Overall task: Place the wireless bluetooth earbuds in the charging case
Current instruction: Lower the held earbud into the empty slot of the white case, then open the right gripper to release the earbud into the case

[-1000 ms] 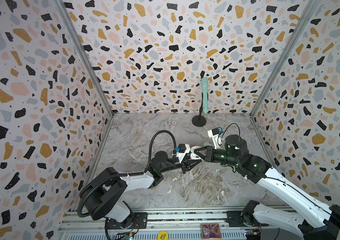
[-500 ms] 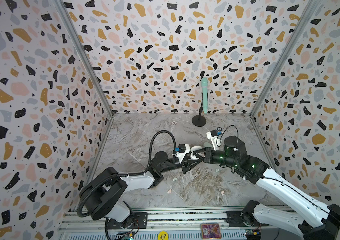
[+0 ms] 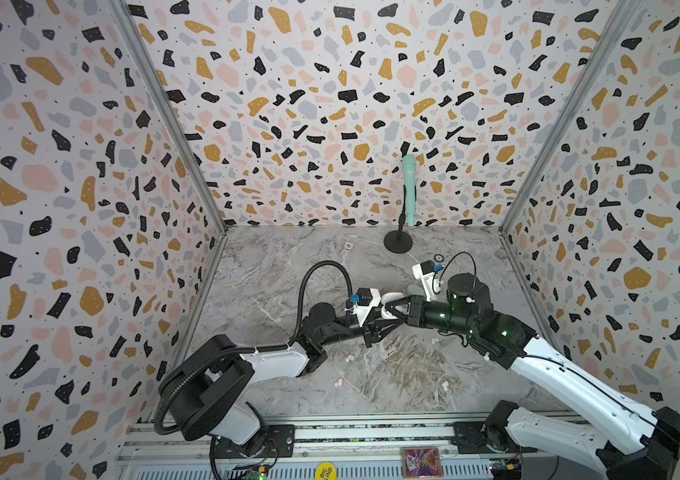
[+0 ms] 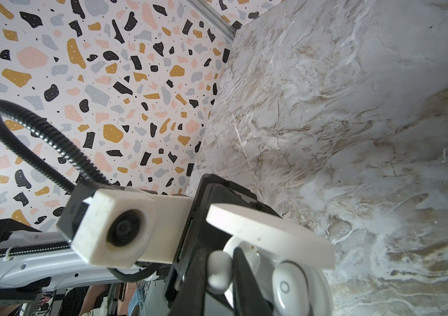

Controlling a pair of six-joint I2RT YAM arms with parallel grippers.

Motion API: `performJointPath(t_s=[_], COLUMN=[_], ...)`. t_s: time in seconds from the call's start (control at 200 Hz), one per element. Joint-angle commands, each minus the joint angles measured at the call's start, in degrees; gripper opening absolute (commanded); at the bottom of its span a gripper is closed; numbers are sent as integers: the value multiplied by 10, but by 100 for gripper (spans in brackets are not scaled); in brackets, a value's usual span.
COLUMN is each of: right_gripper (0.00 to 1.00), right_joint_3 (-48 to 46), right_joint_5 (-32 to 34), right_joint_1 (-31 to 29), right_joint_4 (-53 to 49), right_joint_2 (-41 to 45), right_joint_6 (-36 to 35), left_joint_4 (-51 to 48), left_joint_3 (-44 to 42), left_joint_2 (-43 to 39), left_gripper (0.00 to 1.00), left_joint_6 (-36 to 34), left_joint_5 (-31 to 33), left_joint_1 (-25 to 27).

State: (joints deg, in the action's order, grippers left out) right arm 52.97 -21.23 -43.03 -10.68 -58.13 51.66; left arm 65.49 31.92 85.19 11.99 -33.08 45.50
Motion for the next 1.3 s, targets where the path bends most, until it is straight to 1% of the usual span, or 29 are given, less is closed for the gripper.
performJointPath(t_s=[0.0,0.491,0.666,0.811,1.136,1.292], right_gripper=[19,19,24,30,34,37], right_joint_3=[0,-6,-3,3,23,61], right_joint_5=[-6,-2,12,22,53,64], right_joint_1=[-2,-11,-11,-11,-10,-9], right_joint_4=[8,0,-20,-35,-79,-122], right_joint_2=[4,2,6,7,16,20], right_joint_6=[9,10,7,3,-12,-31], left_joint_4=[31,28,27,25,24,14], left_joint_3=[19,15,11,11,8,6], left_joint_2=[-17,-26,-32,-35,-38,-39], left_gripper=[26,26,26,25,25,25], left_joint_6=[-10,-13,-14,-17,-19,-25], left_joint_5=[2,7,10,11,18,22], left_joint_1=[3,3,4,3,4,3])
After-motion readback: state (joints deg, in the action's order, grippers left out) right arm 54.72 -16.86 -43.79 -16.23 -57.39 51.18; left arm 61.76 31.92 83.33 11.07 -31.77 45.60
